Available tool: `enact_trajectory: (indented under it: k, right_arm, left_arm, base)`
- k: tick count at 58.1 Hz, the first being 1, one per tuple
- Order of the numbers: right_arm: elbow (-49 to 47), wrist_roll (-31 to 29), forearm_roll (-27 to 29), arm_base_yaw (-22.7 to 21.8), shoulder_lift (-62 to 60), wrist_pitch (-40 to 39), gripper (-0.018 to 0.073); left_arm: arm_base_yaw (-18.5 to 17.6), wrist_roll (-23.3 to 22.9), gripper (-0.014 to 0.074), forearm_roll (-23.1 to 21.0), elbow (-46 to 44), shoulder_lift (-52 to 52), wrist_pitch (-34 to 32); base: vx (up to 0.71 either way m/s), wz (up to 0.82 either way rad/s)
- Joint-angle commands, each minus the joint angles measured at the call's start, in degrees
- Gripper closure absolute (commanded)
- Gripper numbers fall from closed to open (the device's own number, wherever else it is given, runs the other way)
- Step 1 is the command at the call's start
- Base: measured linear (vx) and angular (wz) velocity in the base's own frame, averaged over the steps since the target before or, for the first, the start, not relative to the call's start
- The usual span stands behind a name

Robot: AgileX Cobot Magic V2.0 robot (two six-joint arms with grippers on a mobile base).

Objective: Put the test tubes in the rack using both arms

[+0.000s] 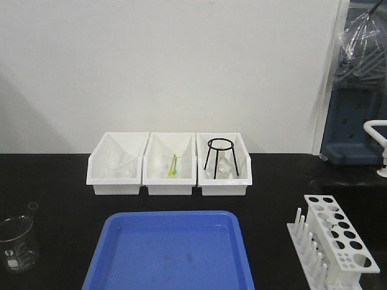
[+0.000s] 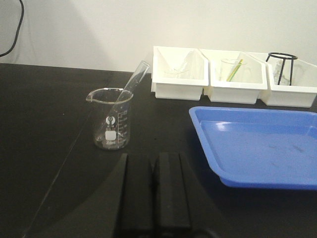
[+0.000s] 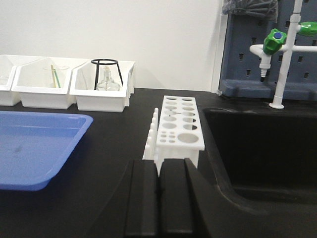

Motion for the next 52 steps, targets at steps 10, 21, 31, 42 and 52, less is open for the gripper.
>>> enact_trajectory:
  k: [10,21,31,42,52]
  right_arm:
    - [0.73,-0.09,-0.72,0.1,-0.58,-4.62,0.0568]
    - [0.73,-0.09,-0.72,0.1,-0.58,-4.62,0.0568]
    - [0.73,-0.09,-0.72,0.1,-0.58,-4.62,0.0568]
    - [0.73,-0.09,-0.72,0.1,-0.58,-4.62,0.0568]
    - [0.73,-0.09,-0.72,0.1,-0.58,-4.62,0.0568]
  left_arm:
    - [0.13,-0.3,0.0601,0.0,-1.49,-0.69,-4.64]
    - [0.13,-0.3,0.0601,0.0,-1.49,-0.69,-4.64]
    - [0.13,-0.3,0.0601,0.0,-1.49,-0.69,-4.64]
    - [0.13,-0.3,0.0601,0.0,-1.49,-0.69,-4.64]
    - [0.13,-0.3,0.0601,0.0,-1.49,-0.69,-4.64]
  base:
    - [0.2,0.01]
    - [0.15,0.0]
    - [0.09,0.0]
    - [0.05,0.0]
    - [0.02,-0.01]
